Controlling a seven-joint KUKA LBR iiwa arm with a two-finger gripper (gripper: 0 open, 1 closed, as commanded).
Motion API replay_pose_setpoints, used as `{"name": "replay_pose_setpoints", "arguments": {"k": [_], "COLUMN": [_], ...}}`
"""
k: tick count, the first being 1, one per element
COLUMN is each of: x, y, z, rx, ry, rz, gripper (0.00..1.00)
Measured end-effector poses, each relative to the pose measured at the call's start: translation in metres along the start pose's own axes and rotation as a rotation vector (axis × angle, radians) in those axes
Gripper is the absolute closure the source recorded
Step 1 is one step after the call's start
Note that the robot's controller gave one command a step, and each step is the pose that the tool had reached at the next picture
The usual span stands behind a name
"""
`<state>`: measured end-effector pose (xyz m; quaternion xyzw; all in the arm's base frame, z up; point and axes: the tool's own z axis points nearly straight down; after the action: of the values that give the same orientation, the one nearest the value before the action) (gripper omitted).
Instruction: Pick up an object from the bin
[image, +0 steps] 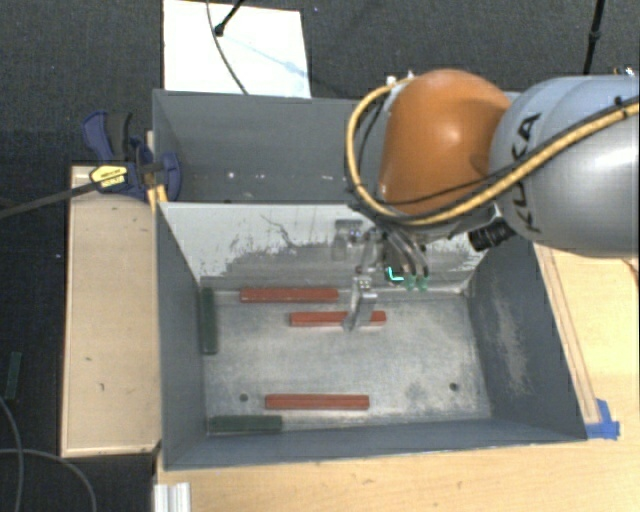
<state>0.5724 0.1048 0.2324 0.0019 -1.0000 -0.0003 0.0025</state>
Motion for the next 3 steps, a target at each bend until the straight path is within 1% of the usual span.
{"name": "replay_pose_setpoints", "arguments": {"k": [1,2,3], "x": [0.035,-0.016,-0.016], "y": [-0.041,-0.042,-0.041], "z": [0.138,0.163,0.16], "rx": [0.002,0.0,-0.002], "ry": [0.002,-0.01,-0.013], "rz": [0.037,-0.045,-0.041], "gripper": [0.0,0.0,1.0]}}
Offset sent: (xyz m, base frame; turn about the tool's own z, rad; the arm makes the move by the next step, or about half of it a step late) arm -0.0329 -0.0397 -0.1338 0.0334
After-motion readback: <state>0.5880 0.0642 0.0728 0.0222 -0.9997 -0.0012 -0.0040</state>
